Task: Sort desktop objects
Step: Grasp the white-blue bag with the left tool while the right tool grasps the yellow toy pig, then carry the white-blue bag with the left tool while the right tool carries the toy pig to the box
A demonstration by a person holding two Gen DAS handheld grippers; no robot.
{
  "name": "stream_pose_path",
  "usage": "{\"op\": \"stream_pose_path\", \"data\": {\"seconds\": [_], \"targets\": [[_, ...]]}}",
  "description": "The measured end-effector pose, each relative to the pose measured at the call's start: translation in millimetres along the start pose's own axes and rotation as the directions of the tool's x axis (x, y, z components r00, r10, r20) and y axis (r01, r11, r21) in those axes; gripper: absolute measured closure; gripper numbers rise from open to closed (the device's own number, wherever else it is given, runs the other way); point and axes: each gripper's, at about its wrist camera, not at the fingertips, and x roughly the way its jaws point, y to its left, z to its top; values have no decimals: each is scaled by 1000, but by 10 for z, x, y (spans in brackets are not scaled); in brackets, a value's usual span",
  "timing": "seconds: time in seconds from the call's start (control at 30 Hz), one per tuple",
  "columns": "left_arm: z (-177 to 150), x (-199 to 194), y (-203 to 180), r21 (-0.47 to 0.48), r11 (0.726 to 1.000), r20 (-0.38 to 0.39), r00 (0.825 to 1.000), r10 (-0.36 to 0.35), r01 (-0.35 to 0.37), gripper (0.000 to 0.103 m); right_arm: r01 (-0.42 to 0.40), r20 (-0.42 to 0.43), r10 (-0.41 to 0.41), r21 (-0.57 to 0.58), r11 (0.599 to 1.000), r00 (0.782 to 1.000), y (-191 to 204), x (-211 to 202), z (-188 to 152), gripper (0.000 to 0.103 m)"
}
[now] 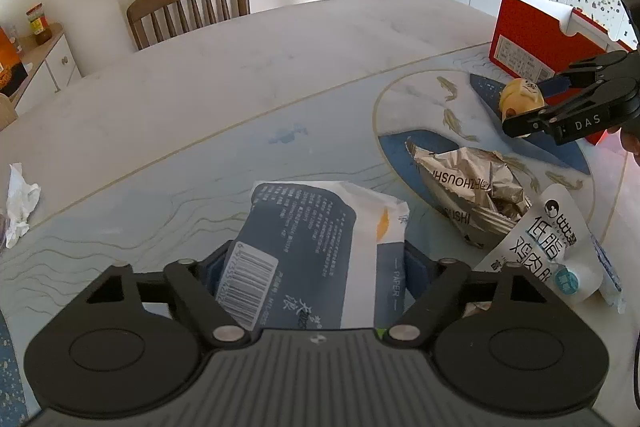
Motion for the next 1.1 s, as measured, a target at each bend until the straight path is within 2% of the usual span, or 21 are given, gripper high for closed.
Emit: {"op": "stream_pose_path", "data": {"seconds": [0.23, 0.4, 0.5, 0.57, 0.7, 1.1], "targets": [[22, -79, 42, -49, 999, 13, 1000, -7, 8, 37, 6, 29, -6, 3, 1000, 1000, -7, -122, 69, 30], [28, -164, 72, -77, 997, 22, 1000, 2, 0, 42, 6, 46, -6, 12, 1000, 999, 0, -277, 98, 30], [40, -240, 101, -105, 994, 30, 1000, 4, -1, 54, -2, 59, 1, 20, 1000, 998, 3, -393, 102, 30], [36, -274, 122, -119, 993, 24, 1000, 9, -6, 56, -1, 66, -1, 22, 1000, 998, 0, -469, 111, 30], [-7, -317, 136, -126, 992, 17, 1000, 13, -11, 69, -12, 69, 9, 37, 999, 998, -16, -616, 117, 30], [-5, -528, 74, -139, 990, 57, 998, 13, -5, 87, -19, 115, 10, 75, 997, 993, -79, -1044, 104, 30]]}}
